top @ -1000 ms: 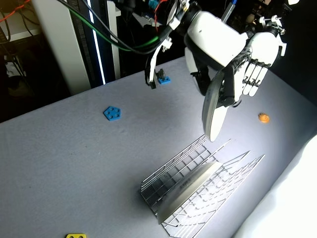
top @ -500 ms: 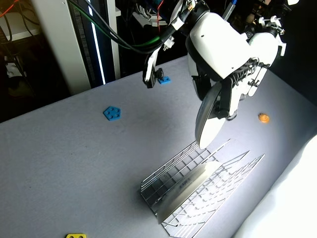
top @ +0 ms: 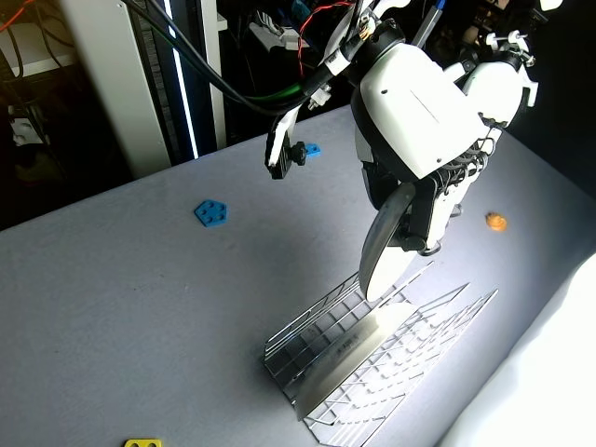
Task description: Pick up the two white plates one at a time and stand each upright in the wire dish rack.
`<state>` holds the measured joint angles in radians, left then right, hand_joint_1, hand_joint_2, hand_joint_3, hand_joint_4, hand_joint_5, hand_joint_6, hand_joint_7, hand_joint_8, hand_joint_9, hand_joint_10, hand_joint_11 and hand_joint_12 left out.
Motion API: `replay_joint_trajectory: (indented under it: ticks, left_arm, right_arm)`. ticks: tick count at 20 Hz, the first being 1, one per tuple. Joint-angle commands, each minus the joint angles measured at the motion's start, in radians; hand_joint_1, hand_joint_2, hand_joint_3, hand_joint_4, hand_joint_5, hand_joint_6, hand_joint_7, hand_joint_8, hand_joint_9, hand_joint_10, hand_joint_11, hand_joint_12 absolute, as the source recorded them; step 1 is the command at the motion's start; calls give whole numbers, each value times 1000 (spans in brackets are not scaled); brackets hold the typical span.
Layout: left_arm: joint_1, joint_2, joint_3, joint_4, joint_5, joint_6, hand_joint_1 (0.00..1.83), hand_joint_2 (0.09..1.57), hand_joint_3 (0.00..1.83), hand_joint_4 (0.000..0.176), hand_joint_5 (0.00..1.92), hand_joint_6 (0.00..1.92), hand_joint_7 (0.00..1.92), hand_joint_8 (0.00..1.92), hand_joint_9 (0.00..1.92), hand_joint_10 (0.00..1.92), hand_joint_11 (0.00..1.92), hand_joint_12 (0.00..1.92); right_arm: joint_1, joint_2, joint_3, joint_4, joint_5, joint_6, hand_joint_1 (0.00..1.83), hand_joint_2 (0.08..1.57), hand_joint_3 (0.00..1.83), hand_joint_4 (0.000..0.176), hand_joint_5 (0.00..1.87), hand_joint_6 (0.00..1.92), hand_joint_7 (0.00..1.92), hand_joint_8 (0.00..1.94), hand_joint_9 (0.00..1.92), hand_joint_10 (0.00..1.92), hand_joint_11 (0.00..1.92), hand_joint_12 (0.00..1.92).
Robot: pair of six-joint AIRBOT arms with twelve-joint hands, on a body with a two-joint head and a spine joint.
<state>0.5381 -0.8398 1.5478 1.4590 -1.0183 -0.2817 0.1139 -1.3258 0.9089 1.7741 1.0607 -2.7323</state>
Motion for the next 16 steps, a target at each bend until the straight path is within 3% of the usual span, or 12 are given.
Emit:
replay_joint_trajectory:
  ticks: [1,6,15,16]
  left_arm:
    - [-11,1,10,-67,-30,1,0,1033,0,0,0,0,0,0,0,0,0,0]
    - [-11,0,8,-67,-30,1,0,1038,1,0,0,0,0,0,0,0,0,0]
    - [-12,2,9,-67,-30,1,0,1042,2,0,0,0,0,0,0,0,0,0]
    - [-13,3,8,-67,-30,1,0,1042,2,0,0,0,0,0,0,0,0,0]
  right_arm:
    - [20,0,3,-110,-21,-8,1392,1041,0,0,1098,816,1200,519,1033,959,864,1025]
    - [7,-10,33,-98,-51,-39,1386,1060,1,0,1060,871,1138,656,983,1029,813,1067]
    - [-8,-23,83,-30,-117,-126,1384,1066,0,0,1046,894,1120,692,975,1038,792,1095]
    - [-9,-28,88,-30,-117,-137,1389,1051,0,0,1079,834,1166,606,1013,994,819,1083]
